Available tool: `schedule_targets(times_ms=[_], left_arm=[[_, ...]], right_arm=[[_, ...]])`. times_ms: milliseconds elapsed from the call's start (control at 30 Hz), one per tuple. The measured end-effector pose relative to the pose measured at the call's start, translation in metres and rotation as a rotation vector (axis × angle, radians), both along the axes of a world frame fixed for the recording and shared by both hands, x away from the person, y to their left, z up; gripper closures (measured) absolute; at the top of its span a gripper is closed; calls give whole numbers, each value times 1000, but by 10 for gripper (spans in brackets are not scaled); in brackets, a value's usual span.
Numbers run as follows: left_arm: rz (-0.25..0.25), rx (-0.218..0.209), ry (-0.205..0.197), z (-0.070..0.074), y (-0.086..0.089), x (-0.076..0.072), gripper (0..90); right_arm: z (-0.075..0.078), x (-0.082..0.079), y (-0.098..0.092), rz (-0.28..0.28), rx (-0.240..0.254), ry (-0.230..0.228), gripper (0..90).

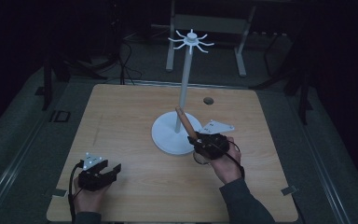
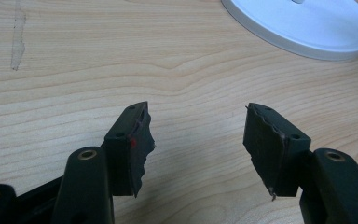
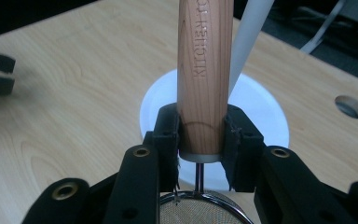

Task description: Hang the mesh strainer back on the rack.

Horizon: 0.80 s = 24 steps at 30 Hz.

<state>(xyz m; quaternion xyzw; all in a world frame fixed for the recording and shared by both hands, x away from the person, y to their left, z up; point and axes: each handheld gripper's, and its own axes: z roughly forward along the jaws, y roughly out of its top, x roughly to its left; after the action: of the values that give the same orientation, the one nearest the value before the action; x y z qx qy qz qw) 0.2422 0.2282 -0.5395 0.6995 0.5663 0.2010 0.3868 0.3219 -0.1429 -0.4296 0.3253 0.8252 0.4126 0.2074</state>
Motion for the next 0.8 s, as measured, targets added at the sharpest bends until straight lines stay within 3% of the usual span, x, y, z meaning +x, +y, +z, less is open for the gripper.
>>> schedule_targets(times_ms=[233, 800], left_arm=[[0, -1, -1, 0, 0, 0, 414], [0, -1, -1, 0, 0, 0, 414]], right_arm=[[8, 0, -2, -33, 52, -35, 694], [24, -2, 2, -56, 125, -106, 695]])
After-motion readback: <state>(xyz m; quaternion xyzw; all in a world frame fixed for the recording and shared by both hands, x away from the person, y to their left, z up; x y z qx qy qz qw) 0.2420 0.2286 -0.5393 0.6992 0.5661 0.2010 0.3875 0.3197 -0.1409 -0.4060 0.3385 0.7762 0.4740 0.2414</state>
